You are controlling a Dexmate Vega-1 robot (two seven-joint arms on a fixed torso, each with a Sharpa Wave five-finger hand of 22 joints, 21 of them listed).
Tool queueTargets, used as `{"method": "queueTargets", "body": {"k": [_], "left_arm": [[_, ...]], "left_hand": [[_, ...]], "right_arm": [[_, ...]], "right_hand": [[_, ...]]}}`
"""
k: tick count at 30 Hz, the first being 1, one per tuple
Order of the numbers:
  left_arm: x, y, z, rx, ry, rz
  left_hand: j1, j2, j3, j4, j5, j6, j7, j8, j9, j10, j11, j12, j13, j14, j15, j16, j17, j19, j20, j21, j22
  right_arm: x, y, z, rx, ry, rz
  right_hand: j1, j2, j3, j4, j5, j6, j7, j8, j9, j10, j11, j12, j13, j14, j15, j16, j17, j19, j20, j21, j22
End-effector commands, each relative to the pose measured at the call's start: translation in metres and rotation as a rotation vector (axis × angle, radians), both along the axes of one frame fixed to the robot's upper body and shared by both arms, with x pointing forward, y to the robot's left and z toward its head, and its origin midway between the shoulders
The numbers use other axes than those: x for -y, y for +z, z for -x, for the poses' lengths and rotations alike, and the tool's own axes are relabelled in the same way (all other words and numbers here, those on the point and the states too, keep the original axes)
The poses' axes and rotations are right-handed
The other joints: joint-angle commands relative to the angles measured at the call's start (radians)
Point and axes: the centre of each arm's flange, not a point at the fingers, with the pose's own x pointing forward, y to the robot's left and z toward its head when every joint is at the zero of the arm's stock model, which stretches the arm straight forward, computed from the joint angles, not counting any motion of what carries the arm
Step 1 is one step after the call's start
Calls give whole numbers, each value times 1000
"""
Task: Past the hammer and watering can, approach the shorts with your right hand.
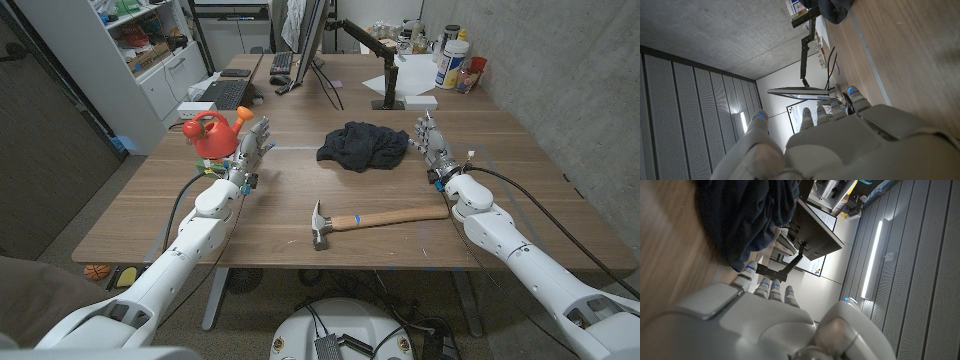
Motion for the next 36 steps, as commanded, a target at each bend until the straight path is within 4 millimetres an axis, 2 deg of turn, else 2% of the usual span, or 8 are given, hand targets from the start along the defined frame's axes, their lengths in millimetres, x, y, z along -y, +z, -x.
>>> {"method": "queueTargets", "body": {"k": [1, 6, 10, 21, 24, 36], "left_arm": [[0, 2, 4, 11, 2, -14], [0, 4, 5, 18, 4, -17], [-1, 5, 6, 25, 17, -34], [-1, 5, 9, 28, 16, -42], [-1, 4, 9, 27, 16, -41], [0, 3, 9, 18, 9, -53]], "left_hand": [[12, -2, 4, -2, 4, 1, -10, 4, 5, -11, 2, 7, 4, -12, 0, 2, 5, -7, 3, 6, 2], [12, -1, 5, -2, 3, 4, -9, 5, 5, -16, 0, 6, 3, -18, 0, 0, 5, -9, 3, 5, 2], [13, -1, 5, -3, 3, 4, -10, 5, 5, -15, 0, 7, 3, -18, 0, 1, 5, -10, 3, 5, 2], [13, 0, 6, -4, 3, 4, -10, 5, 5, -13, -1, 10, 3, -20, -1, 2, 5, -12, 3, 6, 2], [13, 0, 6, -4, 3, 4, -9, 5, 5, -13, 0, 11, 3, -20, -1, 3, 5, -13, 3, 6, 2], [14, 0, 6, -5, 3, 4, -10, 5, 5, -13, 1, 12, 3, -22, -1, 4, 5, -15, 3, 6, 2]], "right_arm": [[-1, 2, 6, 34, -43, 44], [0, 6, 10, 58, -68, 102], [0, 8, 11, 65, -76, 130], [2, 13, 15, 83, -101, 192], [3, 15, 17, 86, -105, 214], [9, 27, 24, 106, -158, 344]], "right_hand": [[8, 2, 1, 2, 4, -3, -8, 7, 3, 0, -12, 2, 6, -5, -8, 2, 4, -5, -3, -1, 5], [12, 4, 2, -1, 4, -1, -10, 8, 2, -8, -13, -1, 6, -12, -11, 0, 4, -13, -9, -3, 5], [22, 5, 4, -7, 4, 2, -7, 10, 2, -18, -23, -4, 6, -28, -16, -5, 4, -20, -12, -4, 5], [33, 4, 6, -14, 4, 3, -5, 10, 2, -25, -19, -5, 5, -46, -16, -9, 3, -32, -17, -6, 4], [43, 3, 7, -21, 3, 4, -6, 9, 1, -31, -24, -5, 5, -76, -23, -15, 3, -54, -27, -10, 4], [48, 4, 7, -25, 2, 3, -10, 8, 1, -34, -26, -5, 5, -77, -22, -12, 3, -60, -28, -8, 4]]}}
